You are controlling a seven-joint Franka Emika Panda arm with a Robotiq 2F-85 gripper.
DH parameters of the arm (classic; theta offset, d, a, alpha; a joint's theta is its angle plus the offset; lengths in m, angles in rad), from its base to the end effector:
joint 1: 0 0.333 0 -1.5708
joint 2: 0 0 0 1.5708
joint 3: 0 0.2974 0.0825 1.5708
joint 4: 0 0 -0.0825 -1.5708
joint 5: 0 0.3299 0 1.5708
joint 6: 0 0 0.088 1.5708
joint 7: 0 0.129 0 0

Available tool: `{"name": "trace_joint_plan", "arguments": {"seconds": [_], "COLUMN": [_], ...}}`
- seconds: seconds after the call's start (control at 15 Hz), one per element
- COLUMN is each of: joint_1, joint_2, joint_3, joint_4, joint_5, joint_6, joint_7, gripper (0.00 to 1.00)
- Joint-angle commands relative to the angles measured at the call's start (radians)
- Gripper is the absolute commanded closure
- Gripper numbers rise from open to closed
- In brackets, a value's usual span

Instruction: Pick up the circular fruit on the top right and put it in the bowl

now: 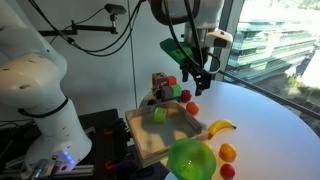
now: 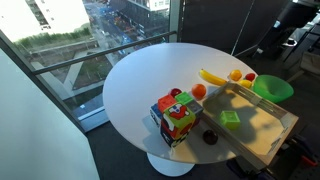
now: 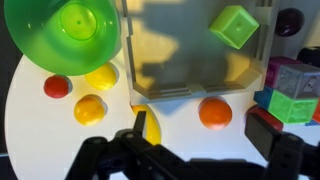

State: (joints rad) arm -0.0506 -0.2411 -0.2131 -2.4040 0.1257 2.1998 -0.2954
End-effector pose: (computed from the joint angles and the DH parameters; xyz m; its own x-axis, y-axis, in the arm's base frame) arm 0.4091 -0.1044 0.3985 0.9969 -0.0403 0.0677 -0.0305 -0.9897 -0.1400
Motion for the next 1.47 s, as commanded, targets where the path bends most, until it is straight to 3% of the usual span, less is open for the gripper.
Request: {"name": "trace_joint_plan", "arguments": {"seconds": [0.0, 0.67, 1.4], "joint_1": [-0.035, -0.100, -0.119], "joint_2": [0.092, 0.305, 0.367], "joint_3": [0.006, 0.009, 0.006], "joint_4": [0.100, 0.273, 0.289], "joint_5": [-0.004, -0.076, -0.172], "joint_6": [-0.060, -0.156, 0.005], "joint_7": [0.036, 0.179, 0.253], "gripper": [0.00, 0.00, 0.00]}}
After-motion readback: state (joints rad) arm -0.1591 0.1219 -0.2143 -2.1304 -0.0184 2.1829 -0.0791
